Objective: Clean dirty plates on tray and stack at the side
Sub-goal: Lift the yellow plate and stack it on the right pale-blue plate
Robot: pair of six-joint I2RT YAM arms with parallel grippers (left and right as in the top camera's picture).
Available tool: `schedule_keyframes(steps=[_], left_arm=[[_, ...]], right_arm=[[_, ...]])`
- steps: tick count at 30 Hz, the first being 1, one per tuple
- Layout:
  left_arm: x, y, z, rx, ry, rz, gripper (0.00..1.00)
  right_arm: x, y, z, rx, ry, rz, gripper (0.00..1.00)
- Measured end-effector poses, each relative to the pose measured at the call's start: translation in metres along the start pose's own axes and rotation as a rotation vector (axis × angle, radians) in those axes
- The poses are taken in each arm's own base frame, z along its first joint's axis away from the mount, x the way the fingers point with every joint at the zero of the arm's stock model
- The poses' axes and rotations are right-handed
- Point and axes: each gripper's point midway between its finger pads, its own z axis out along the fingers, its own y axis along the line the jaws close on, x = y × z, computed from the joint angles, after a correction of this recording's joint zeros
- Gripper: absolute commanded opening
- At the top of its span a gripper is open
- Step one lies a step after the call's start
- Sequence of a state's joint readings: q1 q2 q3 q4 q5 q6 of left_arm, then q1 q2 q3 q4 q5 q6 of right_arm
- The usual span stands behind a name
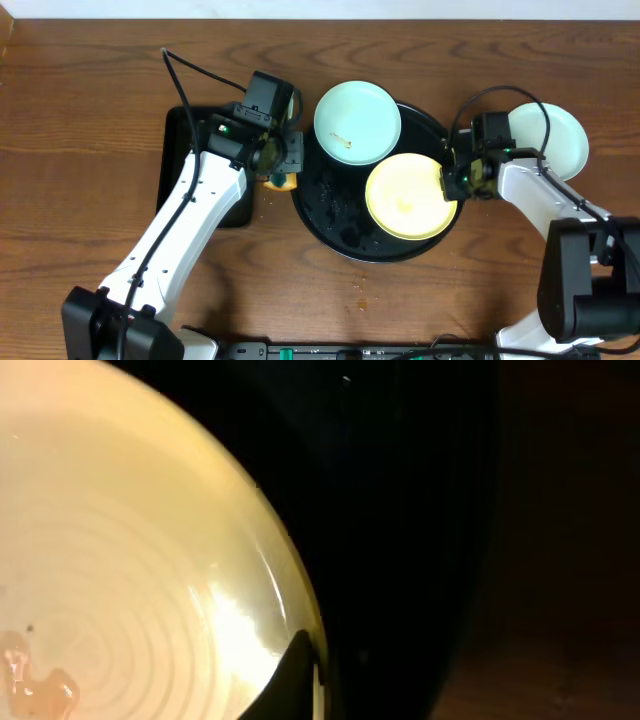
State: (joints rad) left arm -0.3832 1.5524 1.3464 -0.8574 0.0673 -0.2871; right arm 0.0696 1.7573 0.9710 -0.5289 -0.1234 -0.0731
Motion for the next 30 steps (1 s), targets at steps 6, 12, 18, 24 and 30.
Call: schedule_keyframes(steps=[6, 12, 18, 24, 30], left_arm=[[-0.001, 0.004, 0.000, -0.021, -0.008, 0.000, 0.08], [-0.001, 0.005, 0.000, -0.031, -0.007, 0.000, 0.08], [-0.002, 0.010, 0.000, -0.060, -0.015, 0.000, 0.08], [-0.003, 0.012, 0.000, -0.069, -0.018, 0.000, 0.07], [-0.003, 0.013, 0.000, -0.072, -0.018, 0.000, 0.08]], right_arm=[[-0.018, 0.008, -0.027, 0.000, -0.008, 0.011, 0.01], [-0.087, 0.031, -0.140, 0.181, -0.319, -0.102, 0.01], [-0.083, 0.064, -0.211, 0.549, -0.474, -0.264, 0.01], [-0.077, 0.102, -0.226, 0.882, -0.548, -0.414, 0.01], [-0.079, 0.118, -0.211, 0.925, -0.537, -0.477, 0.01]])
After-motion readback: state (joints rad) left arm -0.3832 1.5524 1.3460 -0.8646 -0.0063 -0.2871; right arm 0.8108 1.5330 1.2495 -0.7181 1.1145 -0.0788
